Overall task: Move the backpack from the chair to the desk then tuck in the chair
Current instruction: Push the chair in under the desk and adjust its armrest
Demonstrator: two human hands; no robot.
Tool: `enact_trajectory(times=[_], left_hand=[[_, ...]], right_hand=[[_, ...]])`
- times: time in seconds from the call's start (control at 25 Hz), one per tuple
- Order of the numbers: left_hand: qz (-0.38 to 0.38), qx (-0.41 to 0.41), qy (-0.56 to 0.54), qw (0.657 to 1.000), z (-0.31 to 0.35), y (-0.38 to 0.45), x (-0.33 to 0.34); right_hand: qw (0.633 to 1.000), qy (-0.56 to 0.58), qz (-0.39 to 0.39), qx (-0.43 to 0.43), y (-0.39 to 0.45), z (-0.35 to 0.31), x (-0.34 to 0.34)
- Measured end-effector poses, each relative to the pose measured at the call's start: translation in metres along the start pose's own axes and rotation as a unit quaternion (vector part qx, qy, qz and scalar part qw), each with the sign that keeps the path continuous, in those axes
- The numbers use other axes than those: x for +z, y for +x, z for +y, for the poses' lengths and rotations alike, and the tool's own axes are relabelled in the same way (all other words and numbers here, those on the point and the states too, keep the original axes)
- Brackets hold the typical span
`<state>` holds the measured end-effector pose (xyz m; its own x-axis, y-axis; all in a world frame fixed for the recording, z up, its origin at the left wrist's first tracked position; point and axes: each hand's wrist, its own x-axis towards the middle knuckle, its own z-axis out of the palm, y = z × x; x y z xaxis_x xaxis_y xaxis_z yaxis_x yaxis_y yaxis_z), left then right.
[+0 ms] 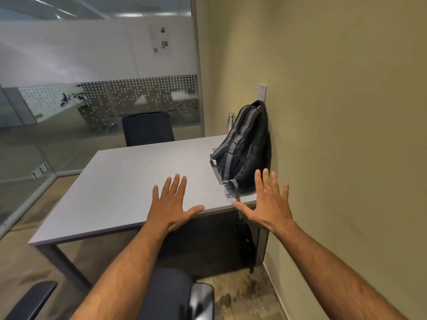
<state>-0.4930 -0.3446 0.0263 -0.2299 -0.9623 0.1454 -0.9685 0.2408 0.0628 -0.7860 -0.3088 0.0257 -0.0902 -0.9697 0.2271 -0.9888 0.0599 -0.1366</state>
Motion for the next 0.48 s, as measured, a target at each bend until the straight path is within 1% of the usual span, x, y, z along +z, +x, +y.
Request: enact_trajectory(times=[0.24, 0.48], left_hand=[[-0.013, -0.016, 0.014, 1.000, -0.009, -0.079, -0.018], [-0.013, -0.043, 0.025, 0.999, -0.041, -0.160, -0.026]], right_hand=[[1.000, 0.012, -0.014, -0.022, -0.060, -0.029, -0.010], [0.996, 0.067, -0.023, -0.060, -0.107, -0.073, -0.005]])
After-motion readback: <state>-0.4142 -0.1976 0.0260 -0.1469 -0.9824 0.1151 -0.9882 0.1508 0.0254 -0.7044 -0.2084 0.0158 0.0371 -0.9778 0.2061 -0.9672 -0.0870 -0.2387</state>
